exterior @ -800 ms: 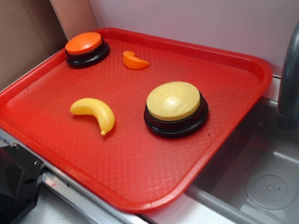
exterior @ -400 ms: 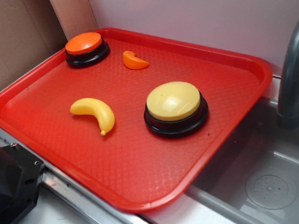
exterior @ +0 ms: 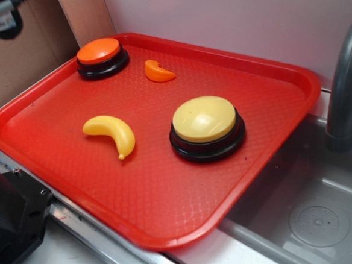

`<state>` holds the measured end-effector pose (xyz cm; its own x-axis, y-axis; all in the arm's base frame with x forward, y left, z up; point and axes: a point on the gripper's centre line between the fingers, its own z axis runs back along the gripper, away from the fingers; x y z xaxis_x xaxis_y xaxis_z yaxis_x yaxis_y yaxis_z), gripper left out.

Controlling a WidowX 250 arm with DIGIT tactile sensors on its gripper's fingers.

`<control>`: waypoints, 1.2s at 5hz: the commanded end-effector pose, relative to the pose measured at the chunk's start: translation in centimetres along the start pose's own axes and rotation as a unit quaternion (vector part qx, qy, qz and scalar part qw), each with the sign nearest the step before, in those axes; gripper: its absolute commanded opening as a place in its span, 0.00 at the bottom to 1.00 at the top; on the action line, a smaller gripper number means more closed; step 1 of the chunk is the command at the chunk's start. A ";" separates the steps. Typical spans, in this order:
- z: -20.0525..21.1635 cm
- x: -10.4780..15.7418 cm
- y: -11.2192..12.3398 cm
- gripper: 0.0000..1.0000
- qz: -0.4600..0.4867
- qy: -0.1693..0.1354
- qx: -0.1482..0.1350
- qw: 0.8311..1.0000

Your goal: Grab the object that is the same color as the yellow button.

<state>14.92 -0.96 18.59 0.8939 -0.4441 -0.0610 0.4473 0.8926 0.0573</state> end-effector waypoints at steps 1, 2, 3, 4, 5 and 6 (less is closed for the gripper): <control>-7.4 3.9 -0.4 1.00 -0.261 0.046 0.041 0.963; -10.6 4.4 -0.4 1.00 -0.379 0.052 0.057 0.922; -13.3 4.2 -0.1 1.00 -0.424 0.082 0.046 0.901; -15.4 2.9 0.9 1.00 -0.423 0.108 0.020 0.900; -16.5 3.7 0.5 1.00 -0.395 0.086 0.022 0.914; -16.9 3.4 0.3 0.00 -0.390 0.079 0.015 0.917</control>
<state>18.12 -0.83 1.52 0.2883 -0.9253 -0.2465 0.9501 0.3084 -0.0463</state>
